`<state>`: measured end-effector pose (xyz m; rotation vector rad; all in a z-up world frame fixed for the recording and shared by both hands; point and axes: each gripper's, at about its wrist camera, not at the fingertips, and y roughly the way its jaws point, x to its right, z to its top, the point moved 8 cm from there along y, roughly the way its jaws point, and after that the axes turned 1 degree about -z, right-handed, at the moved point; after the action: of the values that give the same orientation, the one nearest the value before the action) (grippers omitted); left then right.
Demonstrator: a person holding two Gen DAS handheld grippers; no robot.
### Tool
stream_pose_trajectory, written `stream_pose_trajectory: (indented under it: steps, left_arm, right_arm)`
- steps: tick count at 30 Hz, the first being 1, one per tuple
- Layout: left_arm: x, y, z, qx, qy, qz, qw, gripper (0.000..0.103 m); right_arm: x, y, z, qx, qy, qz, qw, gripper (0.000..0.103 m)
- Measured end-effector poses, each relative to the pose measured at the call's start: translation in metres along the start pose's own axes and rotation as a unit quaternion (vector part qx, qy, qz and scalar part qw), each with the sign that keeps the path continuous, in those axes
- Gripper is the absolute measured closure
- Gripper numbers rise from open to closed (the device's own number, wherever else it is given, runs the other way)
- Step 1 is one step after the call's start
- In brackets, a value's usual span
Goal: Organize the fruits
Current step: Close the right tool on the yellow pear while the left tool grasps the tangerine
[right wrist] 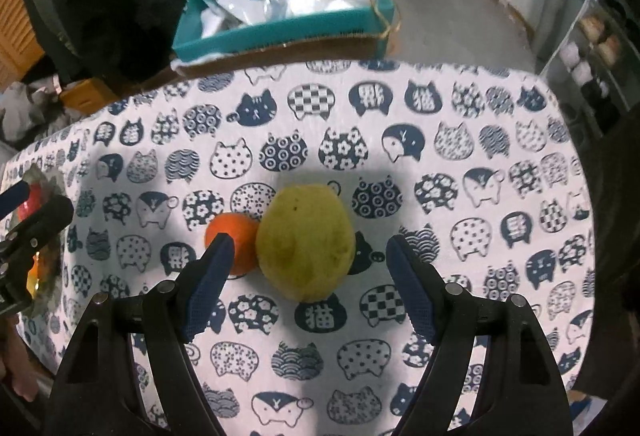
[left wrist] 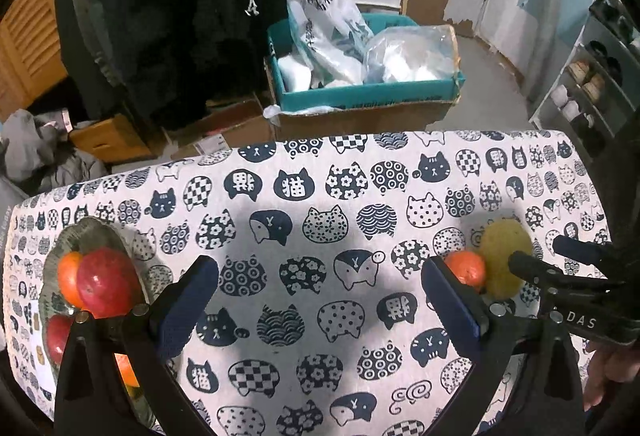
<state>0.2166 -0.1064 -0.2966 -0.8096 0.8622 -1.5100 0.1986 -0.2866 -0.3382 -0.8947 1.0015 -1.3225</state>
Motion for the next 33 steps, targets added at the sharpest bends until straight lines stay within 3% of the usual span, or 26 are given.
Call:
stream_pose_trajectory:
  steps: [14,17,28,33]
  left_arm:
    - [0.008,0.033,-0.009,-0.033,0.005,-0.010,0.9994,0.001]
    - [0.013,0.034,-0.008,-0.034,0.005,-0.016,0.9993,0.001]
    - [0.045,0.042,-0.012,-0.043,0.030,-0.045,0.9976,0.001]
    - [0.067,0.048,-0.018,-0.055,0.046,-0.063,0.9955,0.001]
  right_arm:
    - [0.009,0.040,0.000,-0.034,0.054,0.032,0.997,0.025]
    - [0.009,0.041,0.001,-0.034,0.070,0.063,0.995,0.037]
    - [0.049,0.020,-0.008,-0.009,0.057,-0.030,0.998,0.037]
    - [0.071,0.021,-0.018,-0.014,0.074,-0.040,0.996,0.037]
